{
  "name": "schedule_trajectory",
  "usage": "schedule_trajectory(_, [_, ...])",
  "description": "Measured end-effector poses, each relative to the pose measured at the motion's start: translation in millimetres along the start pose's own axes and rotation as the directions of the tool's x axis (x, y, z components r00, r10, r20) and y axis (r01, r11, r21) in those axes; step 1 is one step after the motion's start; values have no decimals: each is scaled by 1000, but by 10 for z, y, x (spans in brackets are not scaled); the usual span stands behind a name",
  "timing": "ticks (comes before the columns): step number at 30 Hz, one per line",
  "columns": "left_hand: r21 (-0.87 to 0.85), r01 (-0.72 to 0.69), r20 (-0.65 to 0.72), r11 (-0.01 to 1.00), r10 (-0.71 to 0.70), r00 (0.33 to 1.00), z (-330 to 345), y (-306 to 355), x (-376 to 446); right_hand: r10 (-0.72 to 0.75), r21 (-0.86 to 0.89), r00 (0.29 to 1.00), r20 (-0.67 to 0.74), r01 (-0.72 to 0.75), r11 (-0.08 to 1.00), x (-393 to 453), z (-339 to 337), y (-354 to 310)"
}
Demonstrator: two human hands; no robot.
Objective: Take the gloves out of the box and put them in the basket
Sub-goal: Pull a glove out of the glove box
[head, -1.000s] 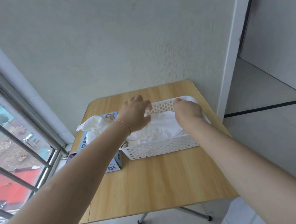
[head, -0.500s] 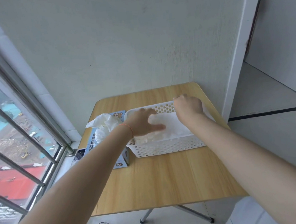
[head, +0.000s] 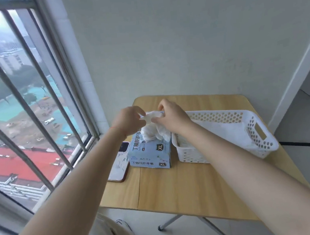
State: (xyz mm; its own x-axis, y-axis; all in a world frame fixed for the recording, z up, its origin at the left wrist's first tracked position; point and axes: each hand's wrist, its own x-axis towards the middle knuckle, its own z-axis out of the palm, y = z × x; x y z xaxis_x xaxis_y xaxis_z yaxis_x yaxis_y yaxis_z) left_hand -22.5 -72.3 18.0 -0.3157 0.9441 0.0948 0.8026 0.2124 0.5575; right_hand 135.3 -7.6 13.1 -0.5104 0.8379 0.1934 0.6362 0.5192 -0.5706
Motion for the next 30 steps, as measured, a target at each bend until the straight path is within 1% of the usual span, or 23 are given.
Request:
schedule_trajectory(3, [3,37,-130,999,-37,991,22,-94,16,6,-13,999,-54,-7,1000,30,16,-31])
schedule_trajectory(5, [19,46,-161,999,-42,986,26,-155,46,8,-22,997,-75,-10,1000,40,-7,-51])
schedule_trajectory(8, [34,34,-215,999,-26,976,26,-218,76,11,-23,998,-58,-12,1000,68,-21,-67])
schedule_trajectory(11, [-13,37,-208,999,-39,977,40,-215,77,-11,19,996,-86,13,1000,104,-10,-76])
schedule_trajectory(13, [-162,75,-140,984,-98,985,41,-179,52,-36,67,989,-144,46,997,133,-14,-98])
schedule_trajectory(14, [-285,116,-92,951,-147,985,45,-163,41,-46,87,984,-173,62,994,143,-29,-115])
schedule_trajectory(15, [-426,182,-31,886,-216,976,46,-148,36,-50,107,979,-198,73,992,151,-51,-135])
schedule_trajectory(17, [-652,329,116,683,-339,934,20,-101,8,-51,156,968,-244,92,983,160,-110,-176])
schedule_trajectory(18, [-727,376,180,575,-369,912,0,-89,-5,-46,187,963,-266,99,977,163,-145,-201])
schedule_trajectory(19, [-781,393,220,486,-374,901,-14,-90,-4,-29,226,959,-282,96,969,166,-183,-223])
schedule_trajectory(20, [-819,388,235,423,-370,899,-28,-97,-1,-4,276,956,-294,89,957,168,-224,-248])
schedule_trajectory(21, [-843,368,226,393,-363,904,-39,-102,1,23,333,952,-307,85,939,173,-262,-272])
schedule_trajectory(22, [-854,344,200,391,-364,910,-51,-100,0,48,387,945,-322,85,918,177,-297,-293])
schedule_trajectory(23, [-838,315,147,445,-372,916,-59,-102,14,72,434,939,-336,86,897,183,-332,-312])
schedule_trajectory(24, [-792,292,86,536,-375,923,-70,-95,18,95,475,934,-346,87,876,195,-360,-321])
schedule_trajectory(25, [-721,262,20,641,-358,933,-84,-73,13,116,515,931,-347,86,853,211,-391,-326])
schedule_trajectory(26, [-655,223,-37,722,-325,945,-96,-42,-1,135,553,931,-339,81,829,231,-419,-326])
schedule_trajectory(27, [-617,176,-69,767,-276,959,-114,-12,-15,150,587,935,-321,72,807,240,-450,-334])
schedule_trajectory(28, [-611,125,-69,781,-210,975,-134,11,-19,160,613,940,-301,62,788,241,-478,-340])
schedule_trajectory(30, [-638,14,-19,770,-33,999,-187,90,-60,168,662,954,-250,42,748,239,-517,-343])
